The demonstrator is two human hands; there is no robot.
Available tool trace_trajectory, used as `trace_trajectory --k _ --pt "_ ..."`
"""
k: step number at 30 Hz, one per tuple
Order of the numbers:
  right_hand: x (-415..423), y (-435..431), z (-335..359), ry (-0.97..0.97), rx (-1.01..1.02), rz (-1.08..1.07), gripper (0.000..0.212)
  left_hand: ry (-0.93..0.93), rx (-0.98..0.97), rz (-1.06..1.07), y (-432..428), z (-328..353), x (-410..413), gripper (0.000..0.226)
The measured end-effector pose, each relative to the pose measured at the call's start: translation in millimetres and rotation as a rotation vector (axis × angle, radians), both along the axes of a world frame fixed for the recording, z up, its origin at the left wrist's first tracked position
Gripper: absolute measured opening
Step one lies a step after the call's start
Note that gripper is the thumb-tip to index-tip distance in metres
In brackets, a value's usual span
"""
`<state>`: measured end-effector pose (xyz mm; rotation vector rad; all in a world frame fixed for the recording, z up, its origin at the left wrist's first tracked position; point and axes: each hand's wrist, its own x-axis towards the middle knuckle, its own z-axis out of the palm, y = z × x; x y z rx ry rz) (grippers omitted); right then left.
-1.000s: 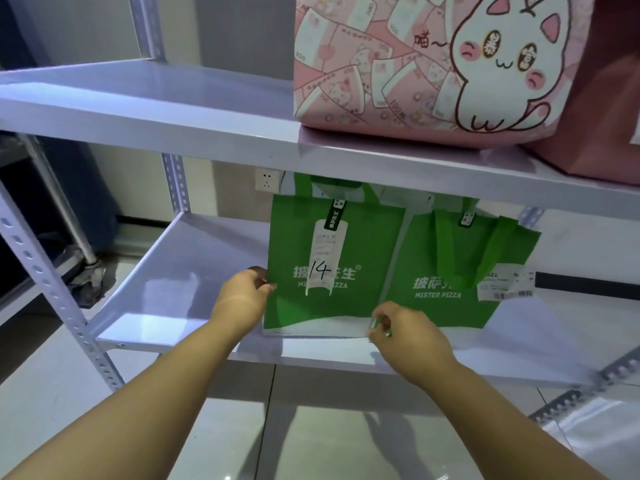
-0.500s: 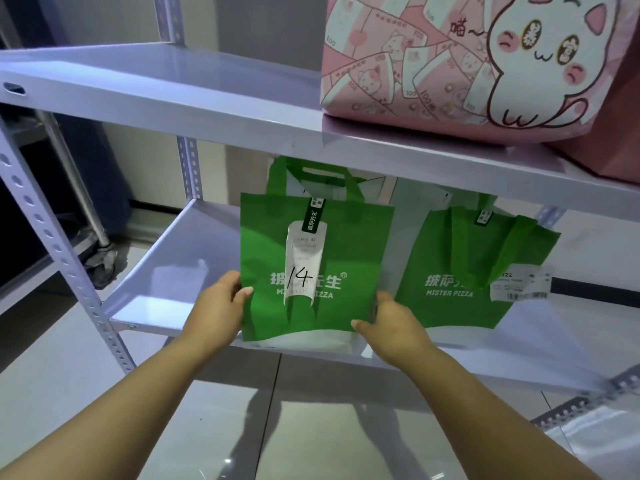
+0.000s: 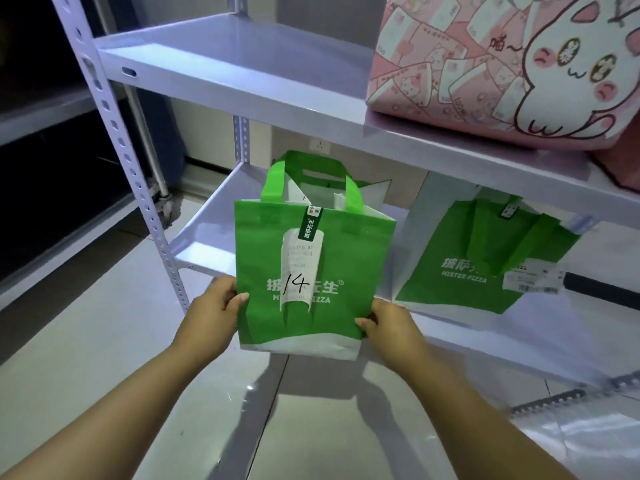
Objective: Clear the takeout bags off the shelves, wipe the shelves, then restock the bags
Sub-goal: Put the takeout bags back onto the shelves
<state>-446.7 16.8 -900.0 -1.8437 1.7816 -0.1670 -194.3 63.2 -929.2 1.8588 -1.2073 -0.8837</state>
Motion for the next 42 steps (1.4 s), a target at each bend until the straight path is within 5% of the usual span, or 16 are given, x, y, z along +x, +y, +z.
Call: trace_trajectory --k 10,18,36,42 --pt "27 78 99 -0.029 0.152 0.209 0.014 0.099 0.232 0.161 120 111 19 0.012" --pt "44 109 240 -0.011 0.094 0.378 0.016 0.154 0.215 0.262 187 256 24 0.012" --pt "55 118 512 -0.143 -0.375 0.396 0.012 0.121 -0.217 0.299 202 530 32 0.024" --pt "64 99 586 -0.209 -0.492 0.347 0.013 -0.032 -0.394 0.262 167 609 48 0.018"
